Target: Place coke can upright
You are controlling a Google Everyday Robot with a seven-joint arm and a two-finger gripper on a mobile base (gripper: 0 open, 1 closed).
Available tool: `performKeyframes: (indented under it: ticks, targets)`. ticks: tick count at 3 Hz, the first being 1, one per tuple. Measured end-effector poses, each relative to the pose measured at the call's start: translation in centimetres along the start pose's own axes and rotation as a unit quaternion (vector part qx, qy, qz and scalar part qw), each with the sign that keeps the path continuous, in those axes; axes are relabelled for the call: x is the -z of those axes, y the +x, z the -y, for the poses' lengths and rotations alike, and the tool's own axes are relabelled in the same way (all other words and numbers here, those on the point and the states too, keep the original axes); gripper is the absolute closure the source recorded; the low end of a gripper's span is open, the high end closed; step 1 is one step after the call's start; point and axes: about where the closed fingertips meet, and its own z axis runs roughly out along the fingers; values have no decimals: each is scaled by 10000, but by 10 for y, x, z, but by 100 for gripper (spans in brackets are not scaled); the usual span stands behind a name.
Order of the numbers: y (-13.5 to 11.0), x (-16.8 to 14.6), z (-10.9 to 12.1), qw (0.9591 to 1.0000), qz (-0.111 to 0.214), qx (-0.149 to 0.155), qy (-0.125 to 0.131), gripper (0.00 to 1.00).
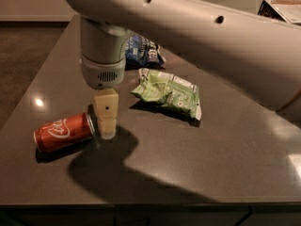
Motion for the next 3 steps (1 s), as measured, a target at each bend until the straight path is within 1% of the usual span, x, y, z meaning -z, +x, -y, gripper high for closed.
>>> performKeyframes:
  ticks: [1,3]
  targets:
    - [-8,-13,-8,9999,-94,71,-91,0]
    - [-27,-31,-19,9995,-44,197,-258,0]
